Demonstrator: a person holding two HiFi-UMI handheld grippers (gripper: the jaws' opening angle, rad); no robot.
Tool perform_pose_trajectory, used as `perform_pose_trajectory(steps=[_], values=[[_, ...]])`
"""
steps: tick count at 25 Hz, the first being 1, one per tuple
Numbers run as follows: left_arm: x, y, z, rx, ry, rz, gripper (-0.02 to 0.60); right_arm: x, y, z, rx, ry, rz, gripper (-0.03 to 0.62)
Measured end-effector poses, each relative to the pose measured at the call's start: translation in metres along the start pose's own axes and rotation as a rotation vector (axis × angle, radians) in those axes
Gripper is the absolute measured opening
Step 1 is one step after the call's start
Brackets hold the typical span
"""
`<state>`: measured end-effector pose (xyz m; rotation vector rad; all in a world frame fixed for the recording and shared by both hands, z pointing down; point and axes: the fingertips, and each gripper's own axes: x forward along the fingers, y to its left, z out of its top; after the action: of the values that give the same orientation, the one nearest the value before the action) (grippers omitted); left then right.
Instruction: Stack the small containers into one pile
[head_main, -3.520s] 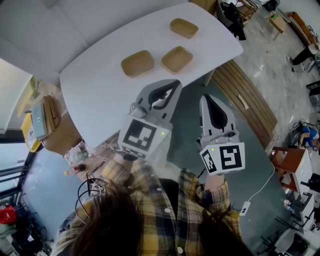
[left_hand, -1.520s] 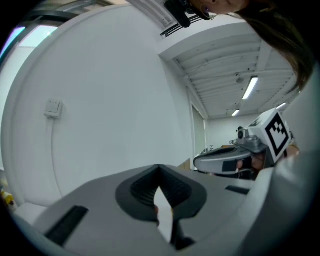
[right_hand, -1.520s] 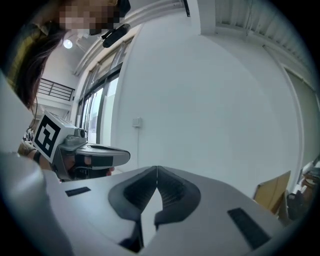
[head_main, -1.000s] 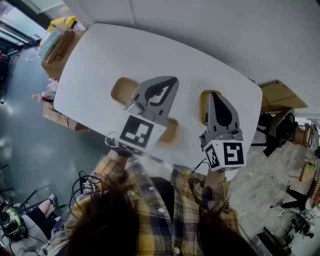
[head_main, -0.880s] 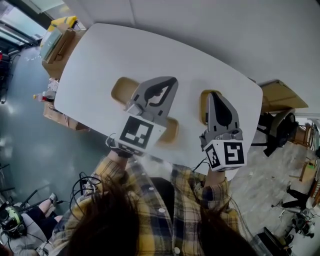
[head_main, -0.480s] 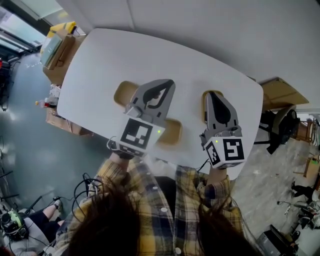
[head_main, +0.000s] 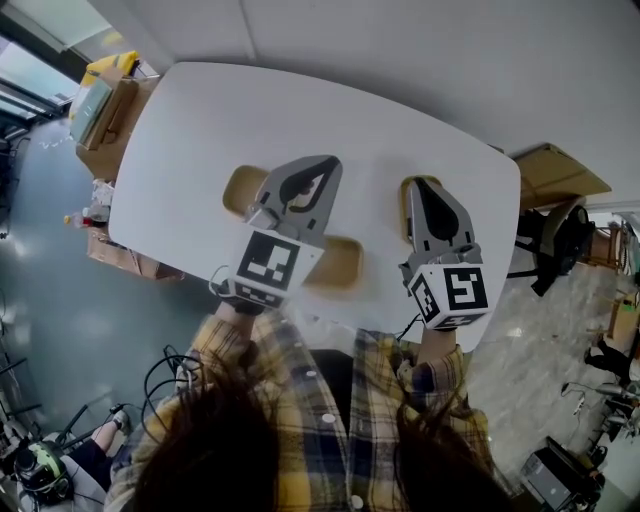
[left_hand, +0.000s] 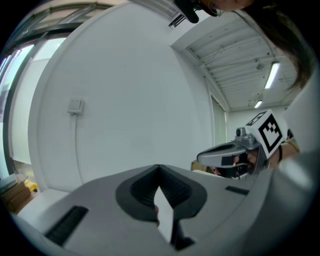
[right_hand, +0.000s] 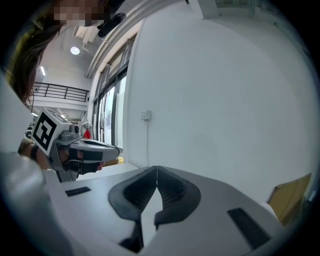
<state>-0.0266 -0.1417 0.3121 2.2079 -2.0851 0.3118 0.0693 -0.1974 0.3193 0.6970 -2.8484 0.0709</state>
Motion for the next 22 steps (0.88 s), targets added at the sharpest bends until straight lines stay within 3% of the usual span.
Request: perform_pose_trajectory(steps=[15,22], values=[[0.015,-0.014,-0.031,-0.036,0.032,-0.047,0.017,0.003,-0.015,-0.068,0.019,0.194,-0.014,0.018],[0.019,-0.021,-0.048,-0.049,0.066,-0.058,0.017,0.008,-0.018,-0.113,-0.002,0.321,0.003,0.080]])
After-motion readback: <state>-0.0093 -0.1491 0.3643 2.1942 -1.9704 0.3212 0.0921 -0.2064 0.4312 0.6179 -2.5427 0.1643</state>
